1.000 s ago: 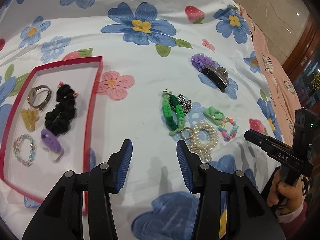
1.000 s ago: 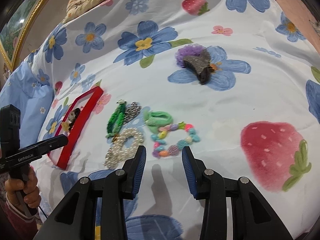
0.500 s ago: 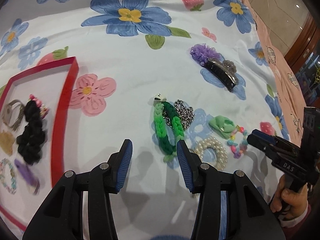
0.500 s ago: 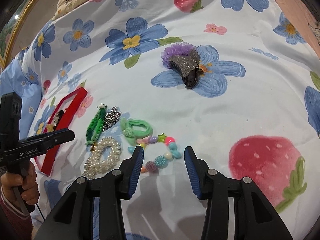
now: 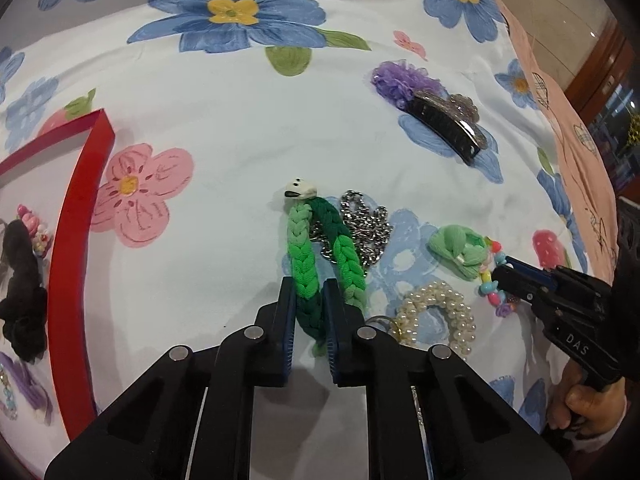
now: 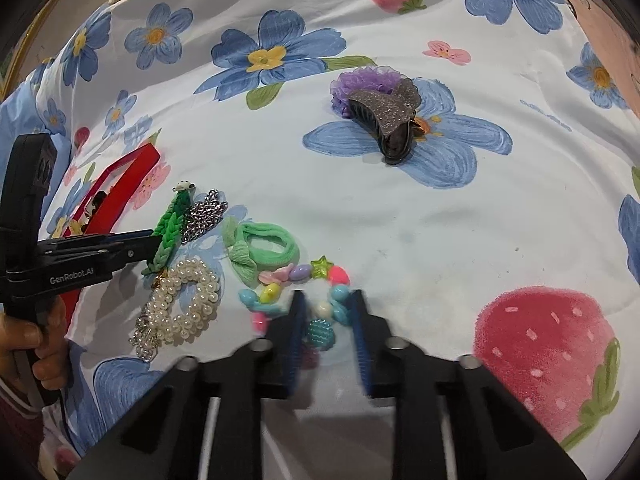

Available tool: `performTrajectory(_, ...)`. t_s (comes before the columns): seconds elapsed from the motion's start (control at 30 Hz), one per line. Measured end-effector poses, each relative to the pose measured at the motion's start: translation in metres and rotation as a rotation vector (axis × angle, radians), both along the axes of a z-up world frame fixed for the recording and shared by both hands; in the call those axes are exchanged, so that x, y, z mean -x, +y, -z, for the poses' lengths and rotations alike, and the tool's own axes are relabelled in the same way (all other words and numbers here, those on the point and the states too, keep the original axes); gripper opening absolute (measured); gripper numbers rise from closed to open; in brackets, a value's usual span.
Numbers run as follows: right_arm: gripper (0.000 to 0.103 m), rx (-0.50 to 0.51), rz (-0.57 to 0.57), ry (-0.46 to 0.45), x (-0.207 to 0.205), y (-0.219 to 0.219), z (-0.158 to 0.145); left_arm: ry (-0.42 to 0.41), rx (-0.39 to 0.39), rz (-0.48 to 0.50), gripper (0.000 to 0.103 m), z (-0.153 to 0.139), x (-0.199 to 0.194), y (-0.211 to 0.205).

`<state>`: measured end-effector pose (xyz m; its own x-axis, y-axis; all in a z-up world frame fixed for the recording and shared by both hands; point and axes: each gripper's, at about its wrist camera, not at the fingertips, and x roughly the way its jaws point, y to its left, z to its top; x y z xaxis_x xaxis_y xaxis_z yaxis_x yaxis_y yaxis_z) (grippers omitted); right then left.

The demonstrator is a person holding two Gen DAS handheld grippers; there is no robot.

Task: Organize jewelry
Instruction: 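Grasp the green braided keychain with the left tool while the right tool grasps the pastel bead bracelet, then carry the green keychain and pastel bead bracelet into the red box with both tools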

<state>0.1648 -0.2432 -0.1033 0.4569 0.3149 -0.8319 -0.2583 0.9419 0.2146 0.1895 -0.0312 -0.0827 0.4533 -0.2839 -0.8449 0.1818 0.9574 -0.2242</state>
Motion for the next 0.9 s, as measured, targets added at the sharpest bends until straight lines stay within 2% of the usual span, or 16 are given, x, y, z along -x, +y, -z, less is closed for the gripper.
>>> performTrajectory(0.3, 0.012, -0.043, -0.01, -0.02, 0.008, 0.003, -0.016, -0.036, 0.03, 0.01, 0.009, -0.016, 0.018, 0.007)
performTrajectory(0.63, 0.012, -0.098, -0.03, -0.076, 0.018, 0.012, -0.05, -0.087, 0.079, -0.049, 0.009, -0.043, 0.052, 0.036)
performTrajectory(0.9, 0.012, -0.116, -0.08, -0.119, 0.025, 0.034, -0.073, -0.136, 0.103, -0.101, 0.009, -0.065, 0.082, 0.064)
